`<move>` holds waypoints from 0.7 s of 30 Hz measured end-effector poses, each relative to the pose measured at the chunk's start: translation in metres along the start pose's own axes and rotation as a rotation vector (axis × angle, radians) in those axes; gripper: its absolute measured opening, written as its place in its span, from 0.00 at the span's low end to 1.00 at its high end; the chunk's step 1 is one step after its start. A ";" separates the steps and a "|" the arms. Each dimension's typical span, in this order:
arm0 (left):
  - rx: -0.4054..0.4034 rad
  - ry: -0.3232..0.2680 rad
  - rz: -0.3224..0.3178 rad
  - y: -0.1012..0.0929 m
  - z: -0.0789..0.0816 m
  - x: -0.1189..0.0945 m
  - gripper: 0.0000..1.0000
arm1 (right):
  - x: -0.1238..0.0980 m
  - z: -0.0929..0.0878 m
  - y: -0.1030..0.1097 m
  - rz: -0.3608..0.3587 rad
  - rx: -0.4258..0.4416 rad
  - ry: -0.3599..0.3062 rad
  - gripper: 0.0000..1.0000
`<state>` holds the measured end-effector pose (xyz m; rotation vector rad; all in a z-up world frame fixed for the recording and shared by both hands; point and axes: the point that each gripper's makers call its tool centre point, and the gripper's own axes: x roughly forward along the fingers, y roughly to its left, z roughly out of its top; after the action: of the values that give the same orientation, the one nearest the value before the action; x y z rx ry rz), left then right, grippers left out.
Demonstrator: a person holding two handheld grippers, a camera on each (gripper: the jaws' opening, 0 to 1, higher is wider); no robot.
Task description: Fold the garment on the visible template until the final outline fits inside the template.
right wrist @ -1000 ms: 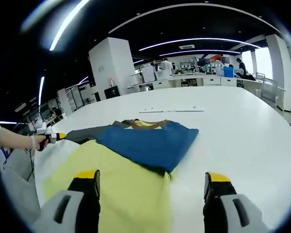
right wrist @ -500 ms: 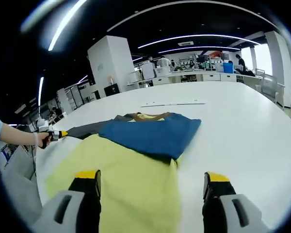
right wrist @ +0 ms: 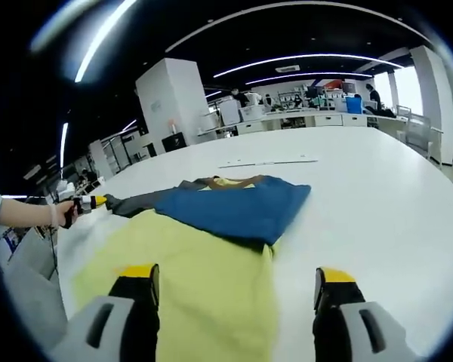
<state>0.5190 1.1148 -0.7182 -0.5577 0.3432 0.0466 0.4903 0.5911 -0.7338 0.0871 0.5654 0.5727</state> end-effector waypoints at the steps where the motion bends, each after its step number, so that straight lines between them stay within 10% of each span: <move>1: -0.003 -0.002 -0.013 -0.007 0.001 0.000 0.00 | 0.000 0.000 0.001 0.003 0.000 -0.002 0.83; 21: 0.192 0.053 -0.404 -0.204 0.013 0.017 0.00 | -0.003 0.007 0.006 0.029 0.050 -0.062 0.82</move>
<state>0.5668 0.9477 -0.6091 -0.4294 0.2780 -0.3877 0.4894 0.5951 -0.7253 0.1599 0.5186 0.5817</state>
